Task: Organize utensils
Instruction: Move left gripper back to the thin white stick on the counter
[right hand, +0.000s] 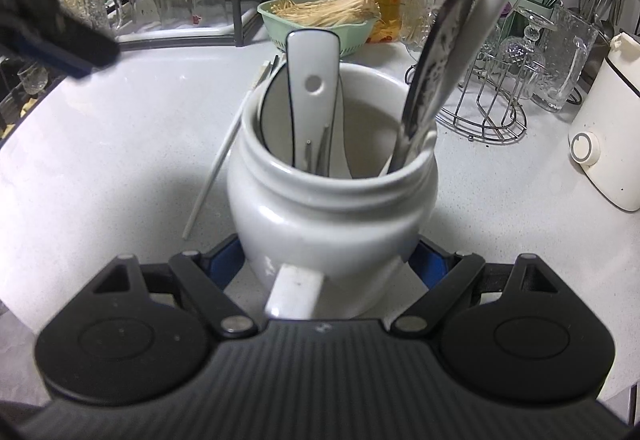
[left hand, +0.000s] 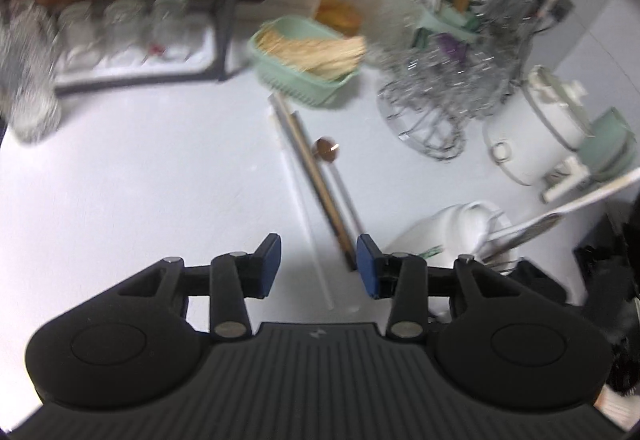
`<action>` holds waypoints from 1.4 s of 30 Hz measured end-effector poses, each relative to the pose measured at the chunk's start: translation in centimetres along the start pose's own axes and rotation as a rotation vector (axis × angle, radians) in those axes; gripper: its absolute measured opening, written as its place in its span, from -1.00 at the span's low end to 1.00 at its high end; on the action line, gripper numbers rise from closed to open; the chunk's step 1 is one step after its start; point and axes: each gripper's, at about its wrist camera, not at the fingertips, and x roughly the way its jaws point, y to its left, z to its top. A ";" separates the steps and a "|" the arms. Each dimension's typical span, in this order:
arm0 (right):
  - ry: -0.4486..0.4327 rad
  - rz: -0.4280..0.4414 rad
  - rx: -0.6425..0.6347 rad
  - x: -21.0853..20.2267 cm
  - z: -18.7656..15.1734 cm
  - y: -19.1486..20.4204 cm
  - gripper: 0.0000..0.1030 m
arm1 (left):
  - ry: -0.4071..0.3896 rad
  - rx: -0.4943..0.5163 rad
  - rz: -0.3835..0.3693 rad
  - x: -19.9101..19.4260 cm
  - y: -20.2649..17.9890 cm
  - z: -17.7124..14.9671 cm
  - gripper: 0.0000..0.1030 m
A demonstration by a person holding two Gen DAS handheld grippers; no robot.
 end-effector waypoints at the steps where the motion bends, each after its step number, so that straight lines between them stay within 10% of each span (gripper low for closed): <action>1: -0.002 0.002 -0.001 0.0 0.0 0.0 0.75 | 0.007 -0.008 0.010 0.7 0.3 -0.5 -0.08; 13: 0.011 0.038 -0.036 -0.1 0.0 -0.5 0.74 | 0.039 -0.085 0.041 6.8 -0.4 -4.1 -0.12; 25: 0.004 0.082 -0.078 0.2 0.3 -1.3 0.75 | 0.059 -0.065 0.155 10.2 -3.4 -3.2 -0.71; 42: -0.021 0.140 -0.138 -0.1 -0.3 -2.1 0.75 | 0.111 -0.101 0.183 5.9 -5.7 -7.5 -1.00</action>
